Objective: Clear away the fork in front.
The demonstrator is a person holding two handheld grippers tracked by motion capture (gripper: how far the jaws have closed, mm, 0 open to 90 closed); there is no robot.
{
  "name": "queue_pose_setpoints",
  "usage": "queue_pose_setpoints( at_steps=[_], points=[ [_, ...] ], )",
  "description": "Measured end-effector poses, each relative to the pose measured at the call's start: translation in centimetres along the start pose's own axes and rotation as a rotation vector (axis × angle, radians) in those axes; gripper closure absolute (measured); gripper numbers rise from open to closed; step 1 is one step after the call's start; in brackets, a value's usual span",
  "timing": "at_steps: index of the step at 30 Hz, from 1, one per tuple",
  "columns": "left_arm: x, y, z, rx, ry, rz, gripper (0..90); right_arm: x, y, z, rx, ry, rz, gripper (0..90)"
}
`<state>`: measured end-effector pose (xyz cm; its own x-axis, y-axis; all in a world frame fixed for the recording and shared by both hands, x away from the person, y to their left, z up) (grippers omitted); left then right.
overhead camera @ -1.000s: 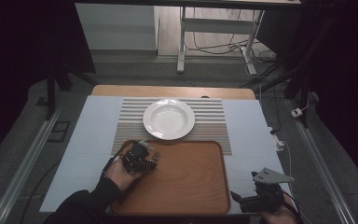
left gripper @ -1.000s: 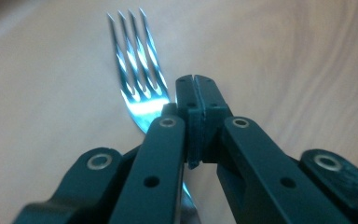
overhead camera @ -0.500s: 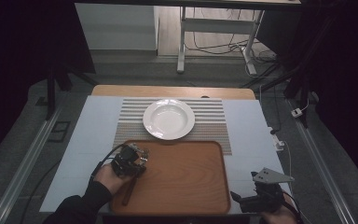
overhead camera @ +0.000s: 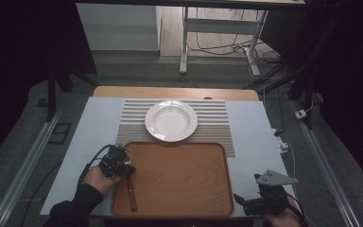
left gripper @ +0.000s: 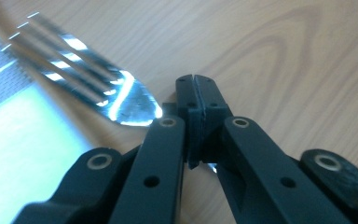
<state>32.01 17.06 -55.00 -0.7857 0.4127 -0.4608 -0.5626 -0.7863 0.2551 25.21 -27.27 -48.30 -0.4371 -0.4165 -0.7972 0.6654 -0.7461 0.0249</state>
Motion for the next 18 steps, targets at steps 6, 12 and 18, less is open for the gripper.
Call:
queue_pose_setpoints(
  at_steps=[6,12,18],
  points=[
    [0.4,-0.2,0.9,-0.015,0.024,-0.003,86.6,0.0,0.0,0.0,0.000,0.002,-0.006,0.0],
    [1.3,0.6,3.4,0.026,0.150,0.000,60.8,0.0,0.1,0.1,0.004,0.005,-0.009,0.0],
    [3.5,1.7,6.2,0.051,0.283,-0.046,37.5,0.0,0.1,0.2,0.007,0.003,-0.011,0.0]
  ],
)
Point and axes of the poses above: each handheld gripper's, and its own axes: z roughly backward along the jaws, x roughly out of its underside, y roughly to its right, the point moved 4 cm from there along -z, roughly forward along the jaws, and after that the axes turned 5 degrees about y, right-handed, at the moved point
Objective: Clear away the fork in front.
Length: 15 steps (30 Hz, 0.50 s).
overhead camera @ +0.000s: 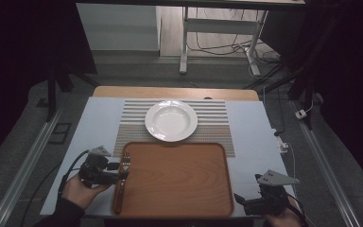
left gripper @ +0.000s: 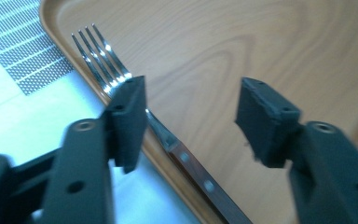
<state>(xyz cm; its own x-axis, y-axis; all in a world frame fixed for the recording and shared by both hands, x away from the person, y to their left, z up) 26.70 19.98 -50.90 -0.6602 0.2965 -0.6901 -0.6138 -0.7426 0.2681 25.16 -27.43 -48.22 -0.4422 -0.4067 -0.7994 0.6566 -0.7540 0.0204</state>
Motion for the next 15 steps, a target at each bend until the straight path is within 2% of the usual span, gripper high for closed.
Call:
queue_pose_setpoints(
  at_steps=[2,4,10,15],
  points=[
    [0.6,0.3,0.9,0.006,0.053,-0.038,28.7,0.0,0.0,0.0,0.001,0.001,-0.001,0.0],
    [1.2,0.5,1.6,-0.012,0.083,-0.038,24.5,0.0,0.0,0.0,0.002,0.000,-0.002,0.0],
    [3.0,0.9,3.0,-0.038,0.091,-0.028,10.0,0.0,0.0,0.0,0.003,-0.001,-0.003,0.0],
    [4.1,1.0,4.2,-0.050,0.122,-0.014,3.4,0.0,0.0,0.0,0.003,0.001,-0.008,0.0]
  ],
)
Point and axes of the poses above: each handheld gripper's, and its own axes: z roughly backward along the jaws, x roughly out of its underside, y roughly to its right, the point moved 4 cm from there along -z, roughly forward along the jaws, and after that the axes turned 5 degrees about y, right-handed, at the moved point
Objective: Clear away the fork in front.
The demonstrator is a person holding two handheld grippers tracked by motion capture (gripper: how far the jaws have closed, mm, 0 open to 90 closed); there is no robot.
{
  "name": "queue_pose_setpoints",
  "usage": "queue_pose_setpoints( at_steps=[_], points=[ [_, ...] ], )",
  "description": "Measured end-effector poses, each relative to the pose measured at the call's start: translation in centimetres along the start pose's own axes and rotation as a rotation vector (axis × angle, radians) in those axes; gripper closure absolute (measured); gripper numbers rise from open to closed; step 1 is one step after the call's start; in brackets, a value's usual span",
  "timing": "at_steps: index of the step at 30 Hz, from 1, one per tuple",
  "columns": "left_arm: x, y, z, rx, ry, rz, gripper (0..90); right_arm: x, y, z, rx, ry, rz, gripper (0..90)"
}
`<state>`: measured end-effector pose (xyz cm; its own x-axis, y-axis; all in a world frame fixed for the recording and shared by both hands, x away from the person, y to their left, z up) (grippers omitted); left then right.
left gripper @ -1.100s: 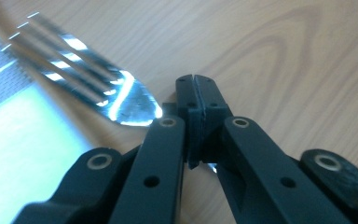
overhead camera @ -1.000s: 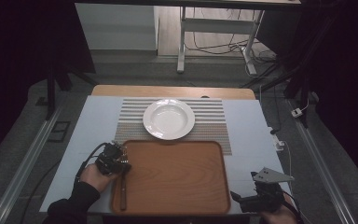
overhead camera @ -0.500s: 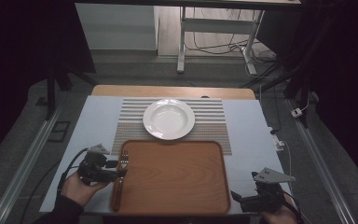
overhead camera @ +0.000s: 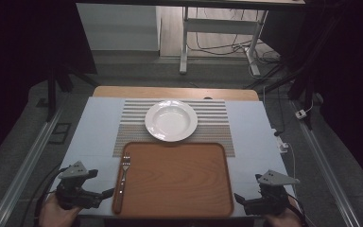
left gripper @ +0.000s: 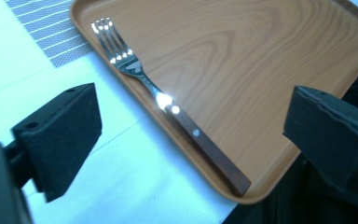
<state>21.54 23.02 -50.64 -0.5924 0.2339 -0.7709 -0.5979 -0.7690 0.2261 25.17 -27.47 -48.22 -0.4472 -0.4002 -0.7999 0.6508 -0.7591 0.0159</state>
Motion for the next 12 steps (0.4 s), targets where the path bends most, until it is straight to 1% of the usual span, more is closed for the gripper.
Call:
queue_pose_setpoints(
  at_steps=[1,3,4,8,12],
  points=[
    [0.24,-0.05,0.22,-0.007,-0.005,0.003,2.8,0.00,0.01,0.00,0.000,0.000,0.000,0.0],
    [0.47,-0.09,0.67,-0.010,0.008,0.010,1.2,0.00,0.00,-0.01,0.000,-0.001,0.000,0.0],
    [0.58,-0.15,0.84,-0.016,0.007,0.013,1.1,0.00,0.00,-0.01,-0.001,-0.001,0.000,0.0],
    [0.87,-0.23,1.01,-0.032,-0.013,0.032,1.1,-0.02,0.00,-0.05,-0.001,-0.005,0.001,0.0],
    [0.81,-0.39,0.97,-0.027,-0.018,0.052,0.4,0.01,0.02,-0.19,-0.003,-0.009,0.001,0.0]
  ],
)
Point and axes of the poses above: each handheld gripper's, and its own axes: z roughly backward along the jaws, x roughly out of its underside, y roughly to its right, the point moved 4 cm from there along -z, roughly forward along the jaws, and after that the axes turned 5 degrees about y, right-handed, at the moved point
